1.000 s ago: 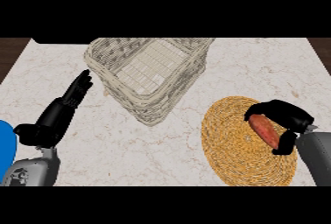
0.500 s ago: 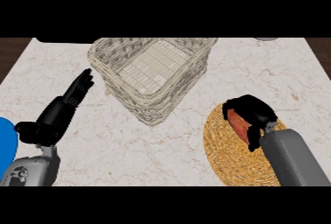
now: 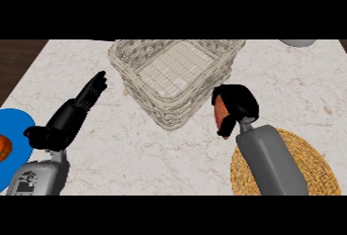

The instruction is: Pick the sweet potato from the placemat and place it in the basket

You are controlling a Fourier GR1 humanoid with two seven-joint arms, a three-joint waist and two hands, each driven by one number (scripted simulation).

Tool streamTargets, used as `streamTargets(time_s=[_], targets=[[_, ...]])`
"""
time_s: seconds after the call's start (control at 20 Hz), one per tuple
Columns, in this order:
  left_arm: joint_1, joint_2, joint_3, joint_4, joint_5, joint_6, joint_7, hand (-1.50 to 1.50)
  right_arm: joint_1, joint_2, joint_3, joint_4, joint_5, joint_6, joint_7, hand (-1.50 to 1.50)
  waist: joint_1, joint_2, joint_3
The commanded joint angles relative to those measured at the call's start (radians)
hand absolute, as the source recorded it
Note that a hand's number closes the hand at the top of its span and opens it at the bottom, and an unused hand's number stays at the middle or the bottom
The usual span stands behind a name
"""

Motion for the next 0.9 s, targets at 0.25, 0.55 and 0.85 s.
streamTargets(time_s=[0.25, 0.55, 0.85], targets=[[-0.044, -0.030, -0.057, 0.015, -0.003, -0.027, -0.002, 0.00, -0.208, 0.036, 0.049, -0.120, -0.166, -0.334, 0.362, 1.50, 0.110, 0.004, 0.010], [-0.077, -0.045, -0.086, 0.034, -0.015, -0.032, 0.004, 0.00, -0.380, 0.036, 0.138, -0.149, -0.149, -0.549, 0.633, 1.50, 0.137, 0.007, 0.000], [-0.099, -0.062, -0.104, 0.049, -0.024, -0.028, 0.021, 0.00, -0.541, 0.036, 0.225, -0.070, -0.088, -0.643, 0.939, 1.50, 0.137, 0.009, -0.005]])
